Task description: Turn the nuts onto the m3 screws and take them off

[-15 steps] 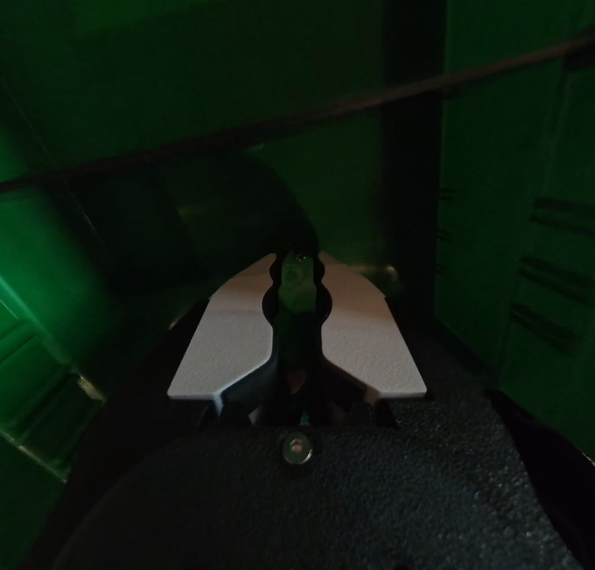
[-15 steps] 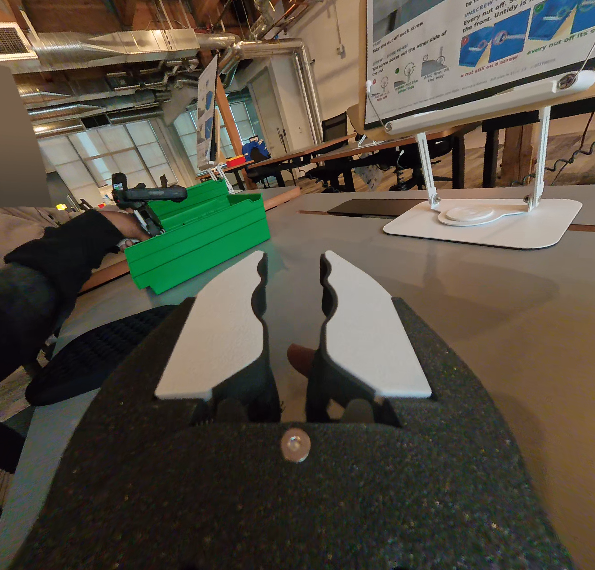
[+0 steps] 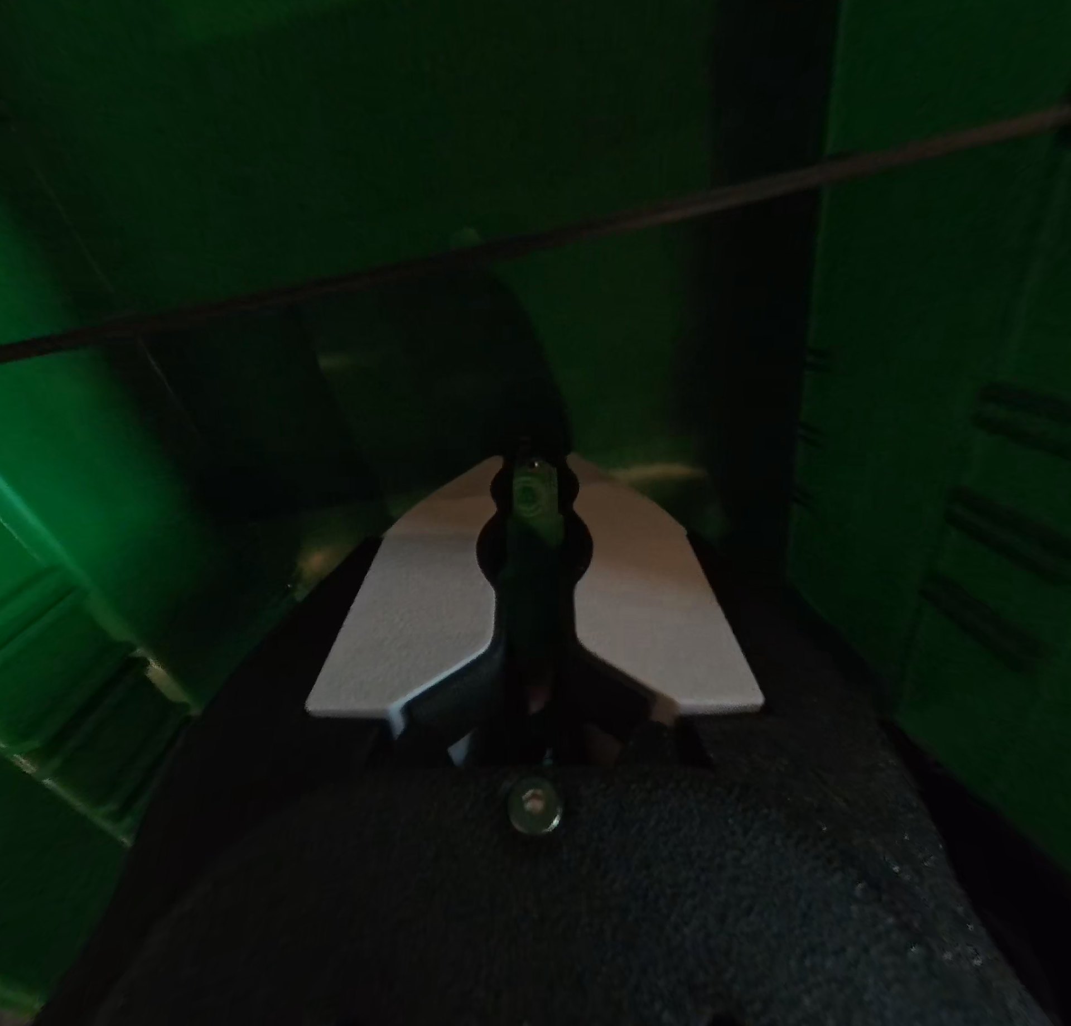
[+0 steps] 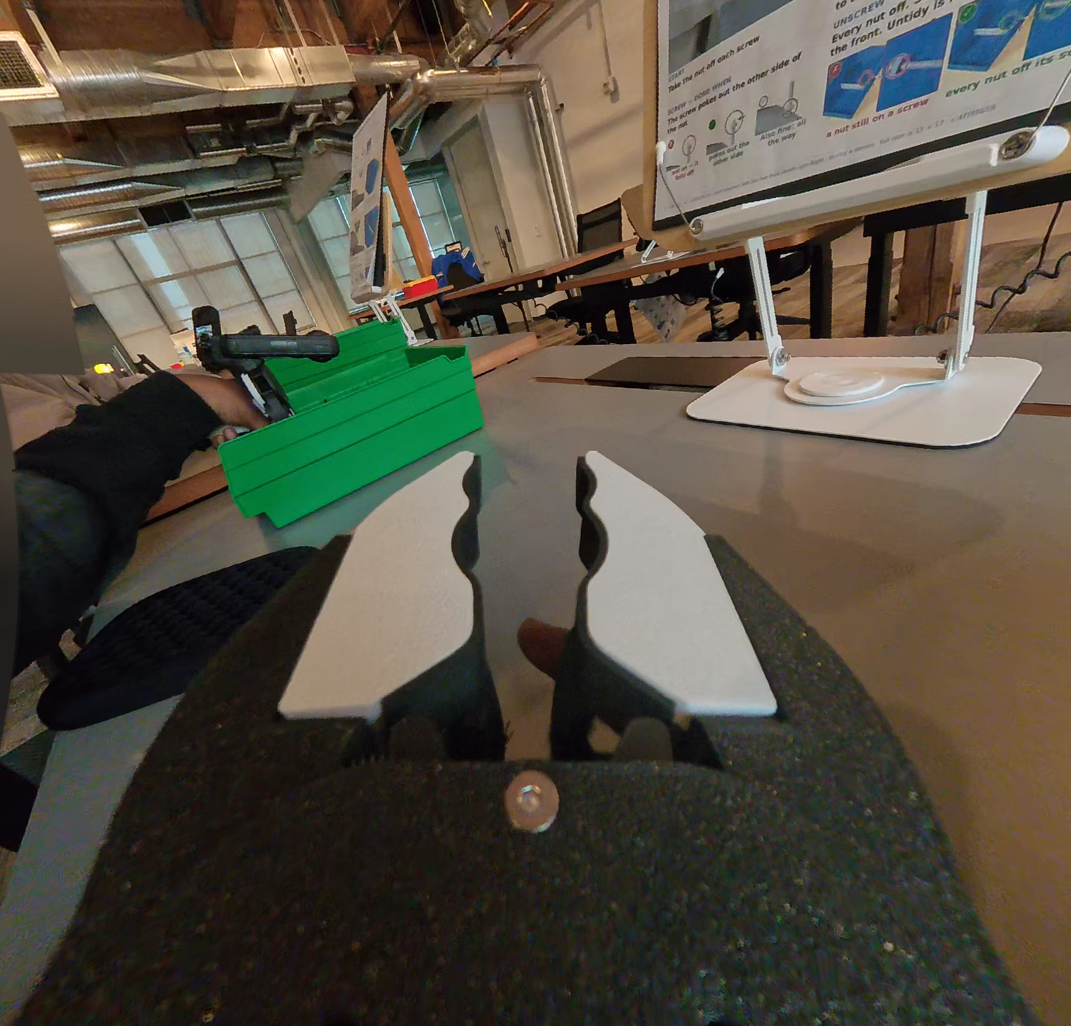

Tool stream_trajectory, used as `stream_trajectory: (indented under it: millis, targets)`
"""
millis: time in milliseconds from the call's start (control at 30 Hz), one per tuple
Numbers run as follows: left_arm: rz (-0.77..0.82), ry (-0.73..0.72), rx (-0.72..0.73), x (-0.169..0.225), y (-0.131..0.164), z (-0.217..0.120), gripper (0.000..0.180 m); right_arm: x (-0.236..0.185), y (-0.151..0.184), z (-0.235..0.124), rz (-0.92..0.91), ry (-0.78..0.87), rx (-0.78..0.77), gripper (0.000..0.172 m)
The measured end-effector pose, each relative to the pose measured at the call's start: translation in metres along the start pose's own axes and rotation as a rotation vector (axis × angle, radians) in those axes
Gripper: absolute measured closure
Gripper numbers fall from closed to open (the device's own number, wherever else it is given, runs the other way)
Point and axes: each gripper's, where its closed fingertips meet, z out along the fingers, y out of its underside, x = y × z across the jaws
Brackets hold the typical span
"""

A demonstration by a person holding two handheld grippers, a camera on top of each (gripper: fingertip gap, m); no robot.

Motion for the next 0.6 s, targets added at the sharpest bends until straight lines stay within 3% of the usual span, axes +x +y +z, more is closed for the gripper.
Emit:
stream_trajectory:
  millis: [600]
  targets:
    - [0.022,-0.020,0.001,-0.0026,0.0010,-0.0023,0.175,0.0002,-0.0006,-0.0008,0.000,0.002,0.004,0.141]
